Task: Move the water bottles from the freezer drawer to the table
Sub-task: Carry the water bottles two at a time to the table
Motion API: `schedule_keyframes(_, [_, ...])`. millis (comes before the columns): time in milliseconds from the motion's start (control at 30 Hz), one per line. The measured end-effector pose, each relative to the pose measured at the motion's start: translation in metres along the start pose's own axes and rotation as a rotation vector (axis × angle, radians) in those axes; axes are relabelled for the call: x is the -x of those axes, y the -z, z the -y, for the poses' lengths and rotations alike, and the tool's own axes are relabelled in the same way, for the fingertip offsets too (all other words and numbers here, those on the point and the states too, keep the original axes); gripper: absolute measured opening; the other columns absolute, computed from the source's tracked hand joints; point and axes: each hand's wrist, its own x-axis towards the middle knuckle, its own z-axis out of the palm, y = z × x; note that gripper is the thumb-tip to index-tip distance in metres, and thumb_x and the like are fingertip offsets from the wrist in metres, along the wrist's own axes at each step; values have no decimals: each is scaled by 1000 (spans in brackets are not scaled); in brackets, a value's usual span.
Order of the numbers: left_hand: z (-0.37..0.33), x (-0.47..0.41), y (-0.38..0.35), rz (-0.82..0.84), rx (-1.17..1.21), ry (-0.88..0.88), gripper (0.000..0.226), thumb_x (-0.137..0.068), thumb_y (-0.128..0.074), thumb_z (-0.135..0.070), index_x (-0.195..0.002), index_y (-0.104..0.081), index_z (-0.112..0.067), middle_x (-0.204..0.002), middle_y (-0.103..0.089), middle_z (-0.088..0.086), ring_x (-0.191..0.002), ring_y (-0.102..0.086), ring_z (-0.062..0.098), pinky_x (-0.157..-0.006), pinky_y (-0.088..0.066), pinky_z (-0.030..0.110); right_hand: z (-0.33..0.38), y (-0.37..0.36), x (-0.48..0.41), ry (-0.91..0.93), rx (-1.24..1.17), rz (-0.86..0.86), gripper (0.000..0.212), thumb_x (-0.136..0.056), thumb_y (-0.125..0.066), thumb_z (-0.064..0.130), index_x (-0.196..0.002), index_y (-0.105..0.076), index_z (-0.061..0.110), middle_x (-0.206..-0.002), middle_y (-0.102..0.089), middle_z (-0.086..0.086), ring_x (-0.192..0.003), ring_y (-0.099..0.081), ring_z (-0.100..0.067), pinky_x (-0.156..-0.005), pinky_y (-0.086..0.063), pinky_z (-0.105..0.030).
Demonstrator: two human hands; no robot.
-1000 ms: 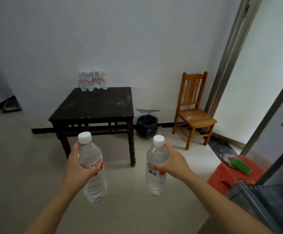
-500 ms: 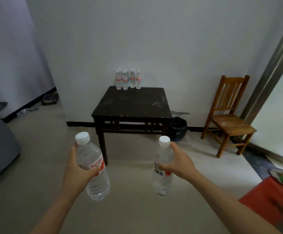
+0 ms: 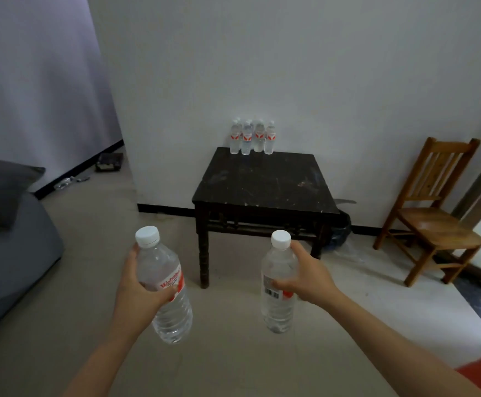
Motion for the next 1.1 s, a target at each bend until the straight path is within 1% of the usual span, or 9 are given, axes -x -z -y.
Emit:
schedule_keyframes(133, [14, -50, 10, -3, -5, -18, 102, -59, -77, 12, -119, -25, -53, -126, -46, -1, -113, -48, 19, -90, -42, 35, 19, -19, -51, 26, -28, 3, 77, -72, -74, 33, -135, -28, 29, -99, -50, 7, -87, -52, -11, -71, -47, -24])
schedule_keyframes(300, [23, -119, 28, -41, -23, -8, 101, -50, -81, 2, -129, -34, -42, -126, -50, -1, -114, -52, 22, -97, -44, 43, 50, -41, -121, 27, -110, 14, 78, -69, -76, 34, -132, -31, 28, -114, -54, 3, -99, -54, -15, -84, -53, -35])
schedule_keyframes(400, [31, -159, 39, -42, -53, -24, 103, -53, -80, 9, -135, -33, -32, -126, -50, 0, -115, -51, 23, -95, -44, 45, 69, -51, -155, 17, -155, 0, 74, -69, -76, 34, -130, -33, 29, -108, -51, 8, -101, -54, -15, -86, -51, -37])
schedule_keyframes(500, [38, -195, 45, -39, -65, -28, 108, -54, -79, 10, -137, -28, -38, -128, -49, 2, -115, -51, 26, -96, -44, 49, 80, -58, -176, 3, -154, -37, 73, -70, -75, 36, -130, -33, 29, -104, -48, 11, -100, -53, -14, -88, -51, -37])
schedule_keyframes(667, [57, -270, 46, 77, 12, -46, 109, -53, -81, 9, -133, -29, -42, -131, -48, 3, -118, -49, 28, -95, -43, 56, 96, -70, -213, -72, -95, -121, 73, -71, -74, 37, -131, -32, 29, -103, -49, 10, -93, -49, -11, -85, -51, -36])
schedule_keyframes(800, [61, -331, 51, 156, 47, -123, 103, -57, -77, 13, -139, -28, -26, -129, -46, 3, -117, -46, 25, -95, -42, 45, 119, -85, -243, -165, -75, -220, 74, -72, -73, 36, -132, -31, 28, -100, -48, 11, -91, -50, -9, -81, -49, -31])
schedule_keyframes(867, [58, -361, 56, 204, 60, -167, 101, -59, -76, 14, -140, -28, -23, -125, -44, 0, -114, -46, 23, -91, -41, 39, 131, -92, -256, -207, -71, -283, 74, -72, -73, 37, -133, -31, 28, -105, -53, 9, -94, -51, -10, -82, -48, -30])
schedule_keyframes(967, [60, -411, 70, 320, 74, -193, 99, -61, -75, 13, -140, -27, -23, -122, -41, -3, -109, -45, 21, -90, -41, 39, 155, -106, -273, -312, -72, -384, 78, -71, -75, 38, -135, -31, 28, -120, -55, 4, -107, -54, -16, -89, -49, -36])
schedule_keyframes(1100, [62, -467, 81, 440, 93, -232, 99, -60, -75, 13, -140, -28, -23, -120, -40, -3, -108, -43, 18, -90, -40, 38, 184, -122, -290, -410, -93, -512, 79, -70, -77, 36, -134, -32, 27, -123, -55, 2, -111, -54, -19, -89, -48, -36])
